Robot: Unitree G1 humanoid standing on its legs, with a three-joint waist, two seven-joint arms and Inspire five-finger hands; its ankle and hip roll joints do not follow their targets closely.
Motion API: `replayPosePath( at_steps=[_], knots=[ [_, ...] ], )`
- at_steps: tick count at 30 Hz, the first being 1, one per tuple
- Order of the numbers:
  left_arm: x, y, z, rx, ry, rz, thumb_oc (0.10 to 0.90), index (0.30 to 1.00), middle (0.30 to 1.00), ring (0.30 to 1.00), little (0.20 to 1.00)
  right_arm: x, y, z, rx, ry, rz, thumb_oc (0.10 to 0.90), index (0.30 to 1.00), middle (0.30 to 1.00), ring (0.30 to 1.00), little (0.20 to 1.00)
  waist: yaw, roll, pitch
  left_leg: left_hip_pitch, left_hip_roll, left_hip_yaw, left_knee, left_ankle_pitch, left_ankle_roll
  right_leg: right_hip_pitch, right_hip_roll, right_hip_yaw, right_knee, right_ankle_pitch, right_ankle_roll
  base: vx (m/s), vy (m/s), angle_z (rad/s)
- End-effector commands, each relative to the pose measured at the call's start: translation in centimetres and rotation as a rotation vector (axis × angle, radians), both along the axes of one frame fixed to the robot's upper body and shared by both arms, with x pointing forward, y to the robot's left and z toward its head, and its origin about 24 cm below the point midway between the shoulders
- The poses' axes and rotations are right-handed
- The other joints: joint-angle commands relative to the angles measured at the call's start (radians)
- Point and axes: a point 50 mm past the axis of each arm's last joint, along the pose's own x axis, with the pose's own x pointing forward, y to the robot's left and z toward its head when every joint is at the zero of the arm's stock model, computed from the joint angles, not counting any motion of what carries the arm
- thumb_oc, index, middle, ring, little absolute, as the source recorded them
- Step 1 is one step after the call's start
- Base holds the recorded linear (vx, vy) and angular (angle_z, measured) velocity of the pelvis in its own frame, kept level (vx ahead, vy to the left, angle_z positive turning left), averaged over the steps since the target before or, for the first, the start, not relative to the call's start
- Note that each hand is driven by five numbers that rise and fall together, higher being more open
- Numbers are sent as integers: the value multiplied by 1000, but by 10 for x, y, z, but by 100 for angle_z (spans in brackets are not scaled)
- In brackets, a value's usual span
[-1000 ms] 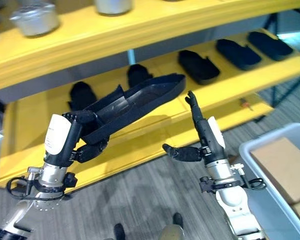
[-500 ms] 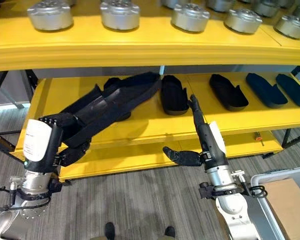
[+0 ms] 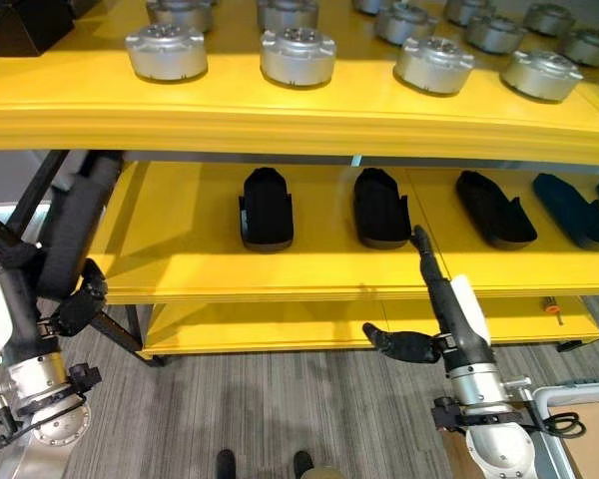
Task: Move parts from the plastic box to the shelf.
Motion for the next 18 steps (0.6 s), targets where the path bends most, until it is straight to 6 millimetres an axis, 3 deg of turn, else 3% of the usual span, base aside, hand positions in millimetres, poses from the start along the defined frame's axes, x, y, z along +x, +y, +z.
replayPosePath(
  at_steps=[1, 5, 14, 15, 16, 18],
  knots=[
    [4, 7, 68, 124, -353, 15, 400, 300, 300, 300, 300, 10, 7, 51, 13, -309, 83, 900, 1000, 1000, 1000, 1000, -15, -23, -73, 74, -103, 118, 26, -188, 68, -54, 42, -2, -23, 31, 25, 27, -57, 9],
    [10, 15, 61, -50, -315, 11, 400, 300, 300, 300, 300, 16, 11, 54, 12, -359, 66, 900, 1000, 1000, 1000, 1000, -13, -13, -68, 64, -104, 131, 82, -213, 68, -48, 24, -16, 5, 9, 23, 25, -45, 3],
    [18, 16, 43, -195, -222, 18, 400, 300, 300, 300, 300, 15, 2, 58, -8, -473, -109, 900, 1000, 1000, 1000, 1000, -29, -2, -60, 74, -100, 146, 155, -256, 71, -39, 21, -26, 60, -30, 7, 88, -68, 1],
    [16, 20, 38, -225, -204, 51, 400, 300, 300, 300, 300, 8, -6, 63, 23, -543, -177, 900, 1000, 1000, 1000, 1000, -44, -2, -55, 70, -105, 159, 217, -292, 75, -39, 21, -10, 71, -39, -1, 93, -57, -10],
    [16, 20, 38, -226, -204, 50, 400, 300, 300, 300, 300, 8, -6, 63, 23, -543, -178, 900, 1000, 1000, 1000, 1000, -43, -1, -55, 67, -104, 160, 224, -297, 75, -39, 22, -9, 73, -40, -1, 130, -80, -10],
    [15, 23, 33, -249, -197, 76, 400, 300, 300, 300, 300, 1, -13, 67, 52, -598, -214, 900, 1000, 1000, 1000, 1000, -58, -5, -42, 21, -105, 190, 389, -310, 74, -43, 17, 0, 96, -55, -22, 43, -53, -27]
  ],
)
